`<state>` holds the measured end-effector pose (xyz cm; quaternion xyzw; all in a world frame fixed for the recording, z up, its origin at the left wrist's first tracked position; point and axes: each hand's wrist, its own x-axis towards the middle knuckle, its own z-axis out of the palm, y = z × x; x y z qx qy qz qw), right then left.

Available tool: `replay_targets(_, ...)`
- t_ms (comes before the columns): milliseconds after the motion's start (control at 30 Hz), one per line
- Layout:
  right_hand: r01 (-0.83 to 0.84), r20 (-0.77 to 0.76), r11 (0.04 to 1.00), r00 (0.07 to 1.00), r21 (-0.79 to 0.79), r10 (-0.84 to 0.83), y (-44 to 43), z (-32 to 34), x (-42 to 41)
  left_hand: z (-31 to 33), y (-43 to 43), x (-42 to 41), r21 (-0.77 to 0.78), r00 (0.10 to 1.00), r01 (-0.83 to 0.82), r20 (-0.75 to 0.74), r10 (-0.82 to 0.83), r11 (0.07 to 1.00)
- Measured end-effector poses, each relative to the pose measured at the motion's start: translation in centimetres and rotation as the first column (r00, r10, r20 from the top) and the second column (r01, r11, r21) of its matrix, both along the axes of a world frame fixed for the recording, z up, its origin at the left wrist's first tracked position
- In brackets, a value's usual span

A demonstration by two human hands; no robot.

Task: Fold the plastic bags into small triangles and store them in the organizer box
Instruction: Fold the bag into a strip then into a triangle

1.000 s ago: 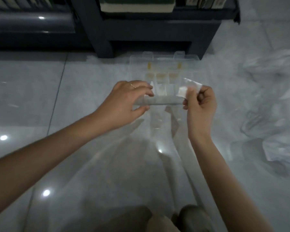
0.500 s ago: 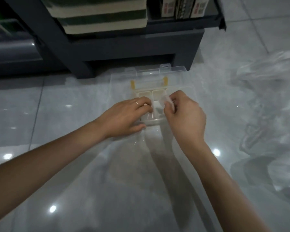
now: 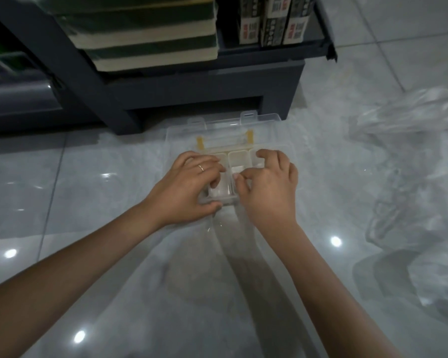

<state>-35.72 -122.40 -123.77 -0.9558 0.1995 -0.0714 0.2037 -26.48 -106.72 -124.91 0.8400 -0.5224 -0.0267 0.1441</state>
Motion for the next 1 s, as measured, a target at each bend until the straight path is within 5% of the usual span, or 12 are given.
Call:
replay_targets(100, -0.048, -0.176, 0.994, 0.982, 0.1, 0.065, 0.0, 0.3, -0.1, 0.2, -0.1, -0.1, 0.053, 1.0, -0.026, 0.007, 0.025, 0.998)
replay_targets(300, -0.13, -0.289, 0.991, 0.948, 0.036, 0.135, 0.2, 0.6, -0.4, 0.7, -0.2, 0.0, 0.119, 0.999, -0.023, -0.031, 0.027, 0.993)
replay_targets(600, -0.145, -0.293, 0.988, 0.944, 0.057, 0.155, 0.0, 1.1, -0.6, 1.4, -1.1, -0.1, 0.103, 0.962, -0.087, -0.249, 0.11, 0.991)
replay_targets(800, -0.149, -0.3, 0.986, 0.94, 0.074, 0.164, -0.6, 0.9, -0.6, 1.6, -0.9, 0.0, 0.047, 0.983, -0.032, -0.178, 0.039, 0.998)
replay_targets(1000, -0.126, -0.282, 0.99, 0.949, 0.067, 0.14, -0.7, 0.9, -0.5, 3.4, -0.3, 1.3, 0.223, 0.988, 0.151, -0.059, -0.141, 0.963)
